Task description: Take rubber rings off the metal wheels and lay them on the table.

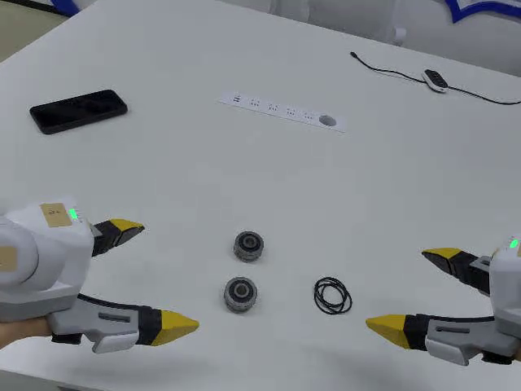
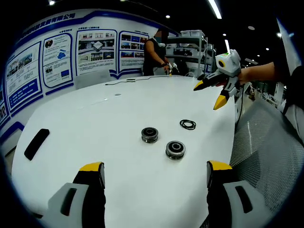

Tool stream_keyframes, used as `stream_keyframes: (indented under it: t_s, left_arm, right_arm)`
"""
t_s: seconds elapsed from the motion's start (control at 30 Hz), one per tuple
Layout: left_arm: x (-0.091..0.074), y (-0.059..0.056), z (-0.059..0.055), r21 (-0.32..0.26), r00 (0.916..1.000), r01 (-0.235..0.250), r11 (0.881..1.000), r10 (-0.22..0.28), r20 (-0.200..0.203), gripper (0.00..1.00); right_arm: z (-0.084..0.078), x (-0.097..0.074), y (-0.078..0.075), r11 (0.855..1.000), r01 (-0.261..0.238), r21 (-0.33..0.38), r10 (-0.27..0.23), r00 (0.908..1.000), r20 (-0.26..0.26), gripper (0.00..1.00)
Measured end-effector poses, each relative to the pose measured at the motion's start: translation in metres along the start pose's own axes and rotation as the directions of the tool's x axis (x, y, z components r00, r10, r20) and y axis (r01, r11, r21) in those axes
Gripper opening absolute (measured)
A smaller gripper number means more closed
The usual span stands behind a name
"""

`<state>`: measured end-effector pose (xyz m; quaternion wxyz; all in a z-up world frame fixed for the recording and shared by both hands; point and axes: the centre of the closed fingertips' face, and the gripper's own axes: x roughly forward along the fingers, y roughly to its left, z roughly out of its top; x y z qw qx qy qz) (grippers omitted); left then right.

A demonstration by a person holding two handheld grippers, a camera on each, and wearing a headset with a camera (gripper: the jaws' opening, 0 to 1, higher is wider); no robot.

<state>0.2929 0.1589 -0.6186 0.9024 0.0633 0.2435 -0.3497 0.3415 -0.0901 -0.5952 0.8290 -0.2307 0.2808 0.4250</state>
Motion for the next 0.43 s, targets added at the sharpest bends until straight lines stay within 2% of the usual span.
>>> stream_keyframes:
  t_s: [0.27,0.43]
  left_arm:
    - [0.0007,-0.0044,0.0021,0.006,1.0000,0.007,1.000,-0.007,-0.004,0.91]
    - [0.0020,-0.0068,-0.0005,0.023,0.9997,0.015,1.000,-0.014,-0.021,0.91]
  right_arm:
    - [-0.0012,-0.0001,0.0013,1.000,-0.007,-0.001,0.007,1.0000,-0.004,0.79]
    - [-0.0040,0.0020,0.0004,1.000,-0.004,0.001,0.004,1.0000,-0.009,0.79]
